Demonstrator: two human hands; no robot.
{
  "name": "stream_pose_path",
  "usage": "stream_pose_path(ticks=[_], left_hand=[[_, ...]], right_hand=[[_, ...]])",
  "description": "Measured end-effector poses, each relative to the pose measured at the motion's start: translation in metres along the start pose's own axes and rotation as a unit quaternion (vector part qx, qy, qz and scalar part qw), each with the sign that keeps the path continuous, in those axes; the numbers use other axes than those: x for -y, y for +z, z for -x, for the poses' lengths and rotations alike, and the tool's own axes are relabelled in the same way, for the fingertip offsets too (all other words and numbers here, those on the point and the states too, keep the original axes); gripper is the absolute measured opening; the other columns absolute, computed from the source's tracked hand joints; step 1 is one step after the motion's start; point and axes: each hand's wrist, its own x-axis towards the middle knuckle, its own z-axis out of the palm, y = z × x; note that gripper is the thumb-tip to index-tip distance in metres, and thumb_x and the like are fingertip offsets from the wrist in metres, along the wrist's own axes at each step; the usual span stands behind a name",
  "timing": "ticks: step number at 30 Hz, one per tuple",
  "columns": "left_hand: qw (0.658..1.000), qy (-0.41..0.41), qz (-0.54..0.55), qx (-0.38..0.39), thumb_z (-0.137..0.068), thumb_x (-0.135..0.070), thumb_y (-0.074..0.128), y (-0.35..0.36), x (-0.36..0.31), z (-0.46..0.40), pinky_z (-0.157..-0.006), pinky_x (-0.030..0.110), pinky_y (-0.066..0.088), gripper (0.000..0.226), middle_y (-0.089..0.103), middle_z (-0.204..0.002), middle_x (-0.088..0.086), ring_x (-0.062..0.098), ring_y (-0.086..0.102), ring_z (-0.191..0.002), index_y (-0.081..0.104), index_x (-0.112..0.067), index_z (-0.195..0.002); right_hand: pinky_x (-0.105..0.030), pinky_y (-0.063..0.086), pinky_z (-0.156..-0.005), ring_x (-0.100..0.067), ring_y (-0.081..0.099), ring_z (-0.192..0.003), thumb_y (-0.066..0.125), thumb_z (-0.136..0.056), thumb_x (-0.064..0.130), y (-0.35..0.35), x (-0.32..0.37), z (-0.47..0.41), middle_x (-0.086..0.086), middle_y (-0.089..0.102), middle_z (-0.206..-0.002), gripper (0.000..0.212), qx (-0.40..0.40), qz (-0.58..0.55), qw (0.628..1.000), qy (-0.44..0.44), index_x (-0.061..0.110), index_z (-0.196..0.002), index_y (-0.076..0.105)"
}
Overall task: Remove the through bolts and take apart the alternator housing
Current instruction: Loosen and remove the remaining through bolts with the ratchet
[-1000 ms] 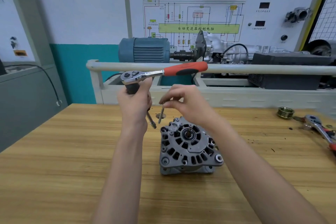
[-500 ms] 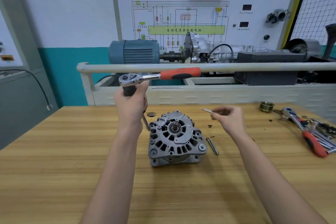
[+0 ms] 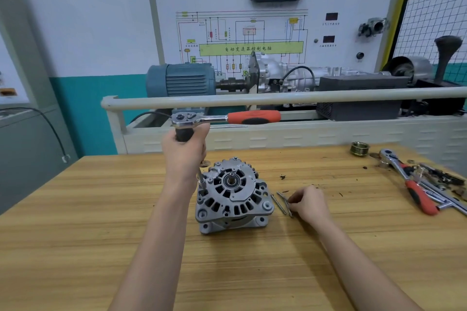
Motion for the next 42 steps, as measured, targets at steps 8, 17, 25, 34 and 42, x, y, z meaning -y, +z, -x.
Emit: stream_pose_path(ticks=[8,17,25,34,42], left_hand=[[1.000,-0.005,-0.008,-0.001,-0.090,-0.001,0.057,0.000,0.001,0.002,-0.040,0.017,0.024,0.039,0.033,-0.040,-0.010,0.006,0.026,-0.037,0.038,-0.014,-0.058],[1.000,-0.005,-0.009,-0.001,-0.089,-0.002,0.058,0.000,0.001,0.001,-0.039,0.017,0.026,0.038,0.035,-0.040,-0.011,0.005,0.028,-0.036,0.040,-0.014,-0.059],[1.000,-0.011,-0.010,0.000,-0.090,-0.002,0.058,-0.004,0.002,0.001,-0.039,0.017,0.026,0.037,0.035,-0.041,-0.011,0.005,0.027,-0.036,0.040,-0.015,-0.060],[1.000,-0.016,-0.026,0.001,-0.088,-0.005,0.061,-0.004,0.002,0.003,-0.039,0.016,0.029,0.034,0.037,-0.042,-0.010,0.005,0.030,-0.037,0.042,-0.013,-0.061],[1.000,-0.016,-0.021,0.005,-0.088,-0.005,0.060,-0.002,0.006,0.001,-0.039,0.016,0.029,0.033,0.038,-0.042,-0.010,0.004,0.031,-0.038,0.042,-0.014,-0.062]], right_hand=[[-0.021,0.048,-0.079,-0.006,0.056,-0.081,0.078,-0.079,0.014,0.007,-0.004,0.000,0.001,0.072,-0.098,0.015,0.003,0.000,1.000,-0.016,0.016,-0.093,0.076],[-0.021,0.047,-0.079,-0.011,0.059,-0.091,0.077,-0.080,0.018,0.016,0.002,-0.002,-0.003,0.070,-0.110,0.028,0.003,0.000,1.000,-0.027,0.012,-0.107,0.072],[-0.022,0.049,-0.079,-0.010,0.057,-0.084,0.076,-0.080,0.023,0.020,0.008,-0.003,-0.003,0.068,-0.106,0.023,0.017,0.006,0.999,-0.037,0.011,-0.100,0.073],[-0.035,0.045,-0.103,-0.016,0.053,-0.125,0.057,-0.096,0.018,0.041,0.011,-0.008,0.007,0.050,-0.144,0.030,0.047,0.058,0.992,-0.099,0.016,-0.125,0.064],[-0.031,0.053,-0.090,-0.018,0.061,-0.114,0.058,-0.095,0.018,0.039,0.021,-0.009,0.002,0.053,-0.141,0.025,-0.015,-0.044,0.996,-0.077,0.014,-0.118,0.067]])
